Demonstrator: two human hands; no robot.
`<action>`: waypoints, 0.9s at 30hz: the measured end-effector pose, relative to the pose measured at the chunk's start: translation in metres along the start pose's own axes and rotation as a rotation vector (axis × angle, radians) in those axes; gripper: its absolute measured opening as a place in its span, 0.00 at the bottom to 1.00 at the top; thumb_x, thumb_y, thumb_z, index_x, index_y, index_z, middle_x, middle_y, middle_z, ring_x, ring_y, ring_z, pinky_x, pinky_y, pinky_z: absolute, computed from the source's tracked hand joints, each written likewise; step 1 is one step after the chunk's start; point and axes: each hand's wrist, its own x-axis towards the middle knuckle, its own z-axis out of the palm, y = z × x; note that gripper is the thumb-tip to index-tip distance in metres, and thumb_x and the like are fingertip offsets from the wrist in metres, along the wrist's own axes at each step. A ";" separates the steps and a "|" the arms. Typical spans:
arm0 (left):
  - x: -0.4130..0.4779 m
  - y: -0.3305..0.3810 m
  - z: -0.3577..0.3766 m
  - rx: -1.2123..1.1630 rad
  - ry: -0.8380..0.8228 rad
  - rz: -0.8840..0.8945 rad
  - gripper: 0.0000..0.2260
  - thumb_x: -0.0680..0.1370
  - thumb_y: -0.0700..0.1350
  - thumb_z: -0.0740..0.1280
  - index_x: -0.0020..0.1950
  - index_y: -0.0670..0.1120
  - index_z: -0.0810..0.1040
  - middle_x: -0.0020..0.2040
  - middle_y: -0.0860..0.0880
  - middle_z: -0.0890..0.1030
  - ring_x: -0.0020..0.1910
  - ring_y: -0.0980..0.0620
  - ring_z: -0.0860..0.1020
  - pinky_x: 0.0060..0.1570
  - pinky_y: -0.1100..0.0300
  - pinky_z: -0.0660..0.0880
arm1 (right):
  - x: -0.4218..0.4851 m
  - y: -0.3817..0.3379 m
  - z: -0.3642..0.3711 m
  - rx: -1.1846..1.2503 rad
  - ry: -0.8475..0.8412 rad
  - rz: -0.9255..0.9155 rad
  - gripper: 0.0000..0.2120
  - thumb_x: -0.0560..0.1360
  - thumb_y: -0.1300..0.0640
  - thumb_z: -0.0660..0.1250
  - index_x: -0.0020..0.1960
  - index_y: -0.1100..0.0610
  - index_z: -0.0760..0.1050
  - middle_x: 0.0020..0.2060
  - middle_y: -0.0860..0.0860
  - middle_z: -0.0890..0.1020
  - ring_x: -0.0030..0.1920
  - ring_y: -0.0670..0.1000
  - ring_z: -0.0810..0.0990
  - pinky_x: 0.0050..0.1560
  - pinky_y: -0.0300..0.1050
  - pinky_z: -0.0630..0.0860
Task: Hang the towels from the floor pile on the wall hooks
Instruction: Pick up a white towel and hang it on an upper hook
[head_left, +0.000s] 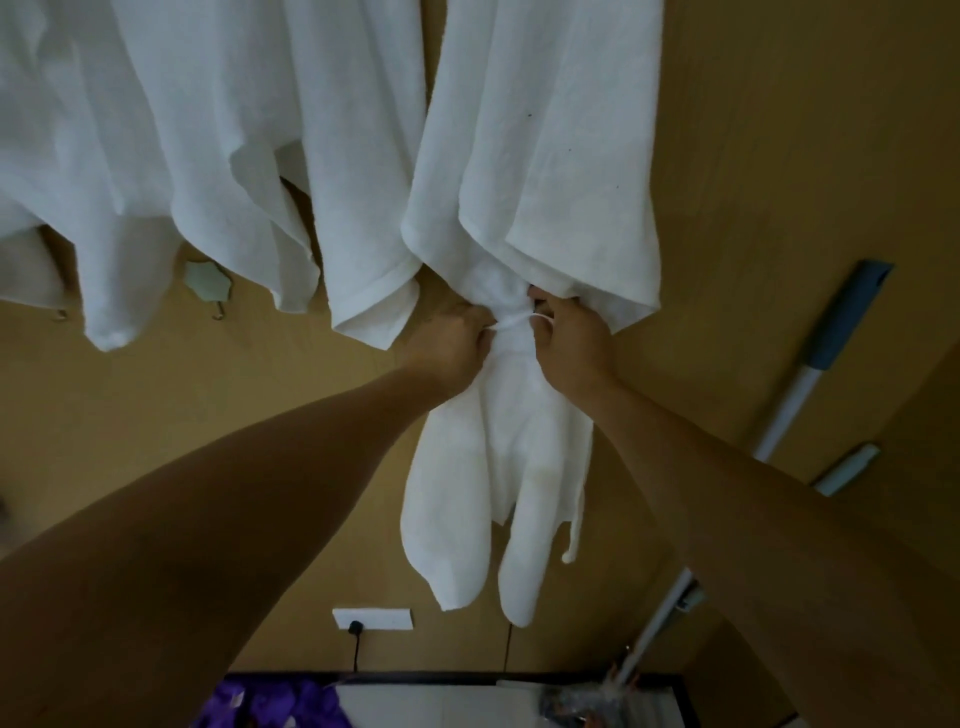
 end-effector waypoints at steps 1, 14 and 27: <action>-0.001 0.000 -0.001 0.011 -0.017 0.051 0.11 0.80 0.45 0.58 0.53 0.44 0.79 0.48 0.47 0.82 0.46 0.47 0.79 0.45 0.52 0.76 | -0.001 0.000 -0.001 0.030 0.007 0.001 0.15 0.78 0.61 0.63 0.64 0.59 0.74 0.55 0.55 0.81 0.56 0.54 0.79 0.57 0.43 0.74; -0.035 -0.018 -0.009 -0.041 -0.077 0.149 0.11 0.80 0.45 0.60 0.56 0.45 0.79 0.48 0.46 0.83 0.44 0.46 0.80 0.42 0.56 0.74 | -0.011 -0.023 0.004 0.049 -0.241 -0.037 0.15 0.75 0.60 0.64 0.62 0.56 0.73 0.35 0.40 0.71 0.37 0.43 0.71 0.43 0.38 0.69; -0.064 0.034 -0.013 -0.371 -0.142 0.138 0.11 0.83 0.44 0.56 0.54 0.39 0.74 0.46 0.43 0.79 0.41 0.49 0.76 0.42 0.58 0.71 | -0.072 -0.002 -0.029 0.397 -0.364 0.337 0.09 0.77 0.56 0.60 0.48 0.62 0.73 0.43 0.58 0.77 0.45 0.54 0.76 0.49 0.52 0.73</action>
